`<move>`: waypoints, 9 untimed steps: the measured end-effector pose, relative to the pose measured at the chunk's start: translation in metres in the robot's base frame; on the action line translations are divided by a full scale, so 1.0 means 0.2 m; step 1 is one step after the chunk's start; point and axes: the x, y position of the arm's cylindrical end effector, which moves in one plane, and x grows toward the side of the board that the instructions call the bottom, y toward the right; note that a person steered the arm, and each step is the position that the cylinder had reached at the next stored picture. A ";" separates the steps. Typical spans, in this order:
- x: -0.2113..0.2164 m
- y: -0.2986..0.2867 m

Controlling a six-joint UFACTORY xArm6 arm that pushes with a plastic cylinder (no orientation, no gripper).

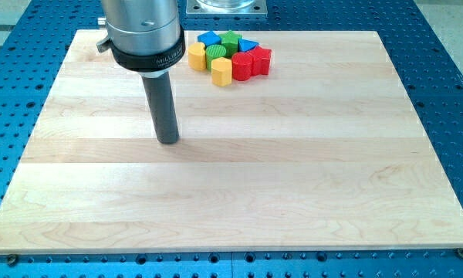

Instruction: Keep your hand to the left of the yellow heart

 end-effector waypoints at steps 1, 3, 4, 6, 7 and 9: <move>0.01 0.01; 0.01 0.01; 0.01 0.01; 0.01 0.01; -0.12 -0.27; -0.14 -0.42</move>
